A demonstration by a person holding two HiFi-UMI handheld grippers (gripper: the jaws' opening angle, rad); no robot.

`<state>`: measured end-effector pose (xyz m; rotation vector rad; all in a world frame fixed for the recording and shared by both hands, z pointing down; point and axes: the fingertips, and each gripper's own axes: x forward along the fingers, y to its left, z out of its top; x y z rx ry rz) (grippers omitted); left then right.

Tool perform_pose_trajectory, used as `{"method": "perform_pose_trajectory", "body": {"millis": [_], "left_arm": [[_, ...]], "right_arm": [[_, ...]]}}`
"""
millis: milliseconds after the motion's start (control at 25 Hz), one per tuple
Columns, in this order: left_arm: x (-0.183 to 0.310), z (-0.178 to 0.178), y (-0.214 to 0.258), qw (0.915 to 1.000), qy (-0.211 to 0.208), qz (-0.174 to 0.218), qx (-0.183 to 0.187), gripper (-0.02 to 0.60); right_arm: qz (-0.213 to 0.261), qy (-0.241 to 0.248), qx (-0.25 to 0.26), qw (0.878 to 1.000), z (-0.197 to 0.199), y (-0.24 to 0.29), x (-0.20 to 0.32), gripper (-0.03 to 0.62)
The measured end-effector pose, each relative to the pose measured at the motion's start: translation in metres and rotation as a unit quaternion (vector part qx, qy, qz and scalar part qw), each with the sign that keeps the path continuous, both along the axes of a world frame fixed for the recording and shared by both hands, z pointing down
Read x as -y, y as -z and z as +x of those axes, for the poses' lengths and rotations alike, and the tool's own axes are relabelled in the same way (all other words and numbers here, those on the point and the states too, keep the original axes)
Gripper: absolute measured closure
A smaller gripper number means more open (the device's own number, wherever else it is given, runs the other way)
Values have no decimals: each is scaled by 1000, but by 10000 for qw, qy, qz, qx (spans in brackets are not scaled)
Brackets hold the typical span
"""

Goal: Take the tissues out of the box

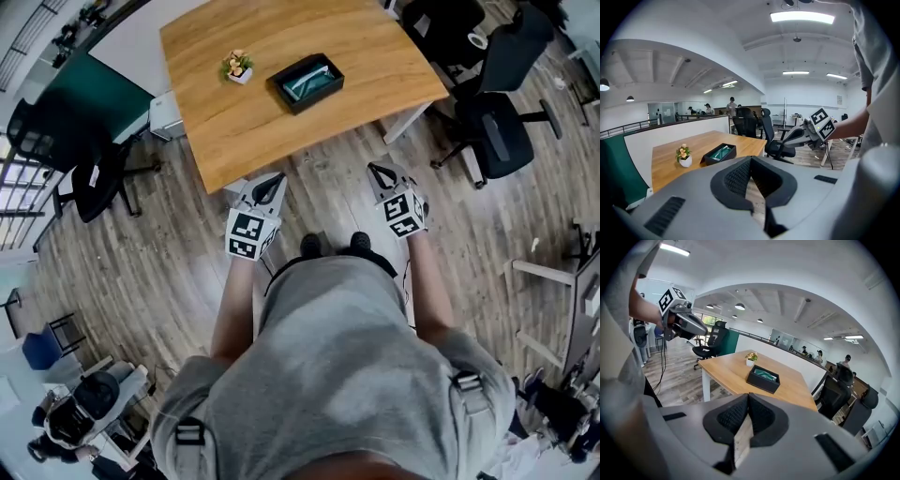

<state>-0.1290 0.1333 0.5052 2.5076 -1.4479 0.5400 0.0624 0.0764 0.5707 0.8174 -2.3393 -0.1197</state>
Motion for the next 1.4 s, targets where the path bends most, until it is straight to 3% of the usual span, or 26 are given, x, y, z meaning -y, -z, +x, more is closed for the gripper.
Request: {"method": "perform_pose_trajectory", "body": {"millis": [480,960,1400], "left_arm": [[-5,-13,-1,9989,-451,93,-110,561],[-12,-27,-1,9983,-509,148,-250,558],[-15,-34,11,9965,-573,322,-515,540]], "right_arm": [[118,-564,160,9982,-10,1,-20,588],[162,-546,176,9982,-25,3,-24,574],[215,-551,304,9978,-35,11,-28,504]]}}
